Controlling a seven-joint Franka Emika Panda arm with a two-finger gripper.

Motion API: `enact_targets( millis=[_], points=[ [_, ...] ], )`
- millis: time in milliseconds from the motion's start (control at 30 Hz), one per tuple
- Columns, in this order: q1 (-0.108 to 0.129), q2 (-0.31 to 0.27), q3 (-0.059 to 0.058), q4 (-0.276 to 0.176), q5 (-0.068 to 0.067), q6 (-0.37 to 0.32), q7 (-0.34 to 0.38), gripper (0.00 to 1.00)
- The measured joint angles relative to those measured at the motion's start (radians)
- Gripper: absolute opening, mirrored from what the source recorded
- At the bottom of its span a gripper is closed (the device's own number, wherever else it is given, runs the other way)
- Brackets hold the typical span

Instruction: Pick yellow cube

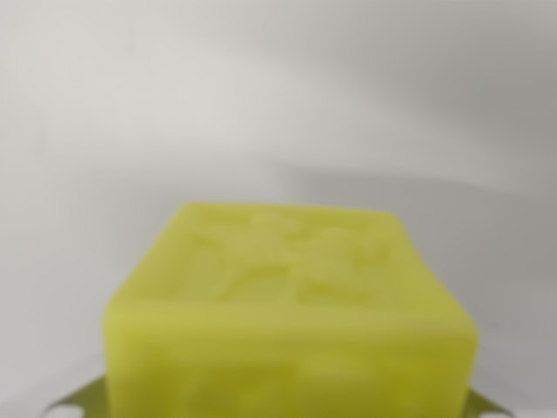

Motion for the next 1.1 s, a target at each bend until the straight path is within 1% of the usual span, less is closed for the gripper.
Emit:
enact_targets(
  millis=[533, 1100],
  points=[
    [-0.001, -0.082, 0.000, -0.012, -0.008, -0.070, 0.005, 0.00],
    [-0.002, -0.162, 0.000, -0.012, -0.015, -0.149, 0.010, 0.00]
  ],
)
